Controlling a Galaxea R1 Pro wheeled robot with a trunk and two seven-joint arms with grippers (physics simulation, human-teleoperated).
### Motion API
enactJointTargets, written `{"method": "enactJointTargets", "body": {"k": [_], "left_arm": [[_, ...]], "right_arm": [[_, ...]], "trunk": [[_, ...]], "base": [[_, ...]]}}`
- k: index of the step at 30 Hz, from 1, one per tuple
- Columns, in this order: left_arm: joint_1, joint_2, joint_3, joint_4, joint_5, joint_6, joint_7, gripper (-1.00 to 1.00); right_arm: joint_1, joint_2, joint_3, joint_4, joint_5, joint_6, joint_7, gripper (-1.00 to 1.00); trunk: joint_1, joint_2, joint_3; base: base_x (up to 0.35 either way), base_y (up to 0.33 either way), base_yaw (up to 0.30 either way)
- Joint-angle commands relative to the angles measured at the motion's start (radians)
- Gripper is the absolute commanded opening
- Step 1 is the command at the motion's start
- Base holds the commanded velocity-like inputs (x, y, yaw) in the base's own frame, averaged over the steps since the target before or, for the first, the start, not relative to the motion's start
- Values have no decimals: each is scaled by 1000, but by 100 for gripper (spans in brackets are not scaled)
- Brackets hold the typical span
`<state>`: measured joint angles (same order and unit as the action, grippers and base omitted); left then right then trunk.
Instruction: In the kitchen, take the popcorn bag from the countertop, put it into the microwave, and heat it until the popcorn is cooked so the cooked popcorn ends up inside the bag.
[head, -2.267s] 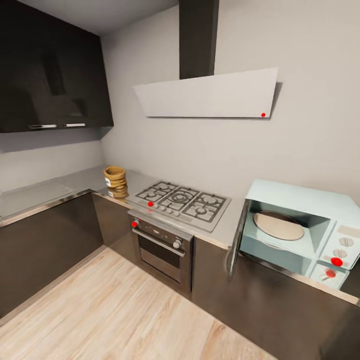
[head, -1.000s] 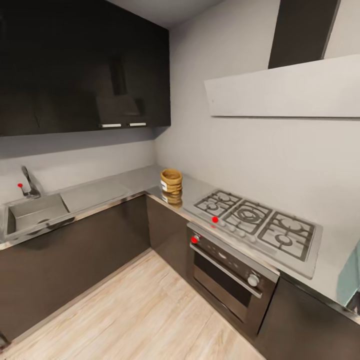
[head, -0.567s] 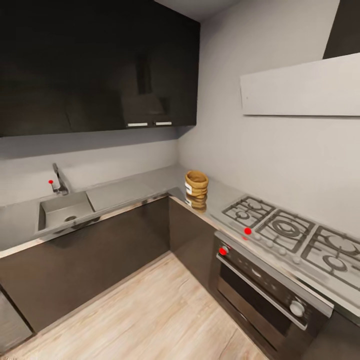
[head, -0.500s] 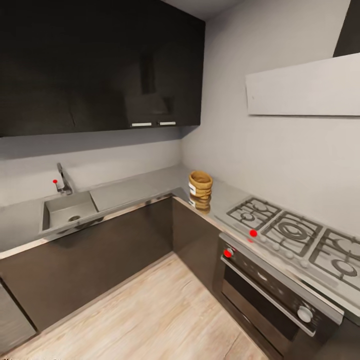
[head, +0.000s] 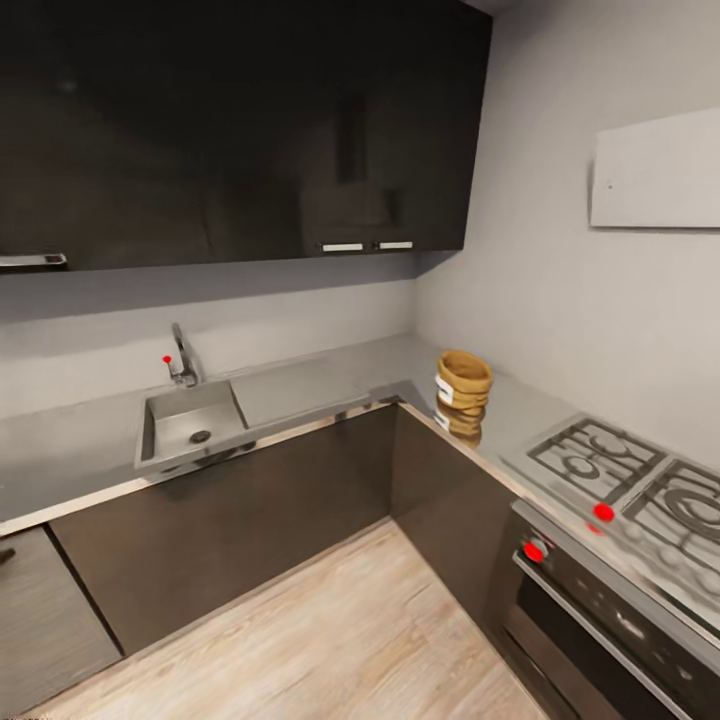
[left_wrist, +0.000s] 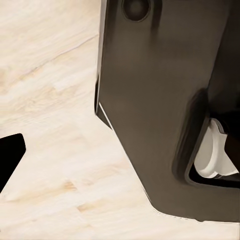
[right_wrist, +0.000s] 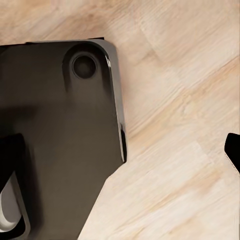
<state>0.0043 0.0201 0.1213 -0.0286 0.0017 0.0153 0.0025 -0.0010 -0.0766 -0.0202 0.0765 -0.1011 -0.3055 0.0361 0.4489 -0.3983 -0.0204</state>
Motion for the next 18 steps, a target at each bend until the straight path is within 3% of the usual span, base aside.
{"method": "enactJointTargets", "body": {"k": [1,3,6,11,18], "left_arm": [[0,5,7,-2,1,2,0,100],[0,37,7,-1,1,3,0,100],[0,58,8,-1,1,3,1,100],[0,56,8,0,1,3,-1,100],[0,52,8,1,0,3,-1,100]], "right_arm": [[-1,0,-1,2,-10,-6,4,100],[-1,0,-1,2,-10,-6,4,100],[-1,0,-1,2,-10,-6,4,100],[-1,0,-1,2,-10,-6,4,100],[-1,0,-1,2,-10,-6,4,100]], "trunk": [[1,-2,-2],[1,-2,-4],[1,-2,-6],[1,-2,-8],[1,-2,-9]], "base": [[319,98,246],[325,97,238],[329,130,220],[330,148,142],[331,152,-16]]}}
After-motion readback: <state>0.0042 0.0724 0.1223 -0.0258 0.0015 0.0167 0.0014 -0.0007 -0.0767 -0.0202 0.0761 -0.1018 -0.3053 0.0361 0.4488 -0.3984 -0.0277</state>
